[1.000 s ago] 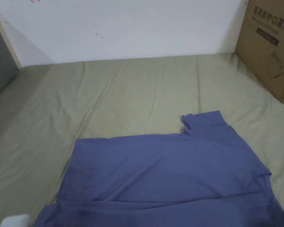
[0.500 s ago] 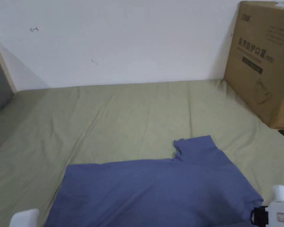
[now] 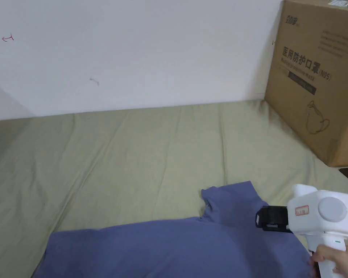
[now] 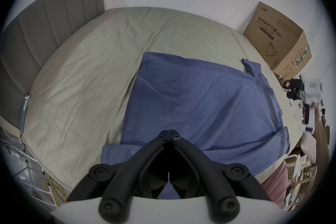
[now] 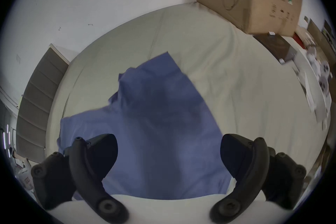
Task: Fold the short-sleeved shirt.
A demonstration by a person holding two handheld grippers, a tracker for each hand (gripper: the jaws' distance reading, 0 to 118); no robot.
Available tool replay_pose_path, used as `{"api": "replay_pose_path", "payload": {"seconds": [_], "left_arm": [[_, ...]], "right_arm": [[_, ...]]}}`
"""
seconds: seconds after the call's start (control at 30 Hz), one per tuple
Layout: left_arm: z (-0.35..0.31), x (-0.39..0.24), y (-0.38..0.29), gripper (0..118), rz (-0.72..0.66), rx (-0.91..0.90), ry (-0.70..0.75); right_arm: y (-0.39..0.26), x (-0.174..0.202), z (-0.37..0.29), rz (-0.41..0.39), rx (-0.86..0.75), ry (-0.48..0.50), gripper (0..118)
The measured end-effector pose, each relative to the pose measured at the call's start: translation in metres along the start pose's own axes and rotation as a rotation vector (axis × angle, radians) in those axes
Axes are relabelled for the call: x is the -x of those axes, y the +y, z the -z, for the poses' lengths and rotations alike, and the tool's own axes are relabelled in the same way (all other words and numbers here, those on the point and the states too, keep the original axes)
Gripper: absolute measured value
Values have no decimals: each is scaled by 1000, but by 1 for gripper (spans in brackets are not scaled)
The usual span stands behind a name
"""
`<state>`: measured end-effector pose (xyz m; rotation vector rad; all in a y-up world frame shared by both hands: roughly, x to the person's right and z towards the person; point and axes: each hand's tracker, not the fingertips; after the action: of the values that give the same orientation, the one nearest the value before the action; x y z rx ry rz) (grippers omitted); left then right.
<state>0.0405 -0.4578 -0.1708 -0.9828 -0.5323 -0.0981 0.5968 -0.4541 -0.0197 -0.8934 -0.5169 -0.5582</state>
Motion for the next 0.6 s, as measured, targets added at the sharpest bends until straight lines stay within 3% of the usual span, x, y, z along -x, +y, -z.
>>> {"api": "replay_pose_path", "payload": {"seconds": [0.1, 0.17, 0.2, 0.27, 0.33, 0.4, 0.43, 0.5, 0.57, 0.6], "left_arm": [[11, 3, 0, 0, -5, 27, 17], [20, 6, -1, 0, -29, 44, 31], [20, 8, -1, 0, -42, 46, 31], [23, 9, -1, 0, -53, 49, 27], [26, 11, -1, 0, -45, 54, 35], [27, 12, -1, 0, -33, 62, 48], [27, 13, 0, 0, -29, 65, 49], [27, 15, 0, 0, -33, 68, 52], [26, 17, 1, 0, -34, 64, 49], [25, 17, 2, 0, -32, 60, 50]], "right_arm": [[34, -3, 37, -62, 62, -70, 113], [47, -8, 63, -64, 93, -104, 112], [49, -13, 75, -18, 120, -79, 111], [51, -16, 95, 18, 171, -87, 100], [45, -13, 111, -27, 209, -121, 84], [36, -6, 115, -74, 184, -153, 82], [38, -2, 110, -59, 186, -163, 80], [42, 4, 102, -95, 190, -167, 64], [43, 7, 96, -124, 187, -159, 20], [44, 6, 94, -121, 184, -137, 4]]}}
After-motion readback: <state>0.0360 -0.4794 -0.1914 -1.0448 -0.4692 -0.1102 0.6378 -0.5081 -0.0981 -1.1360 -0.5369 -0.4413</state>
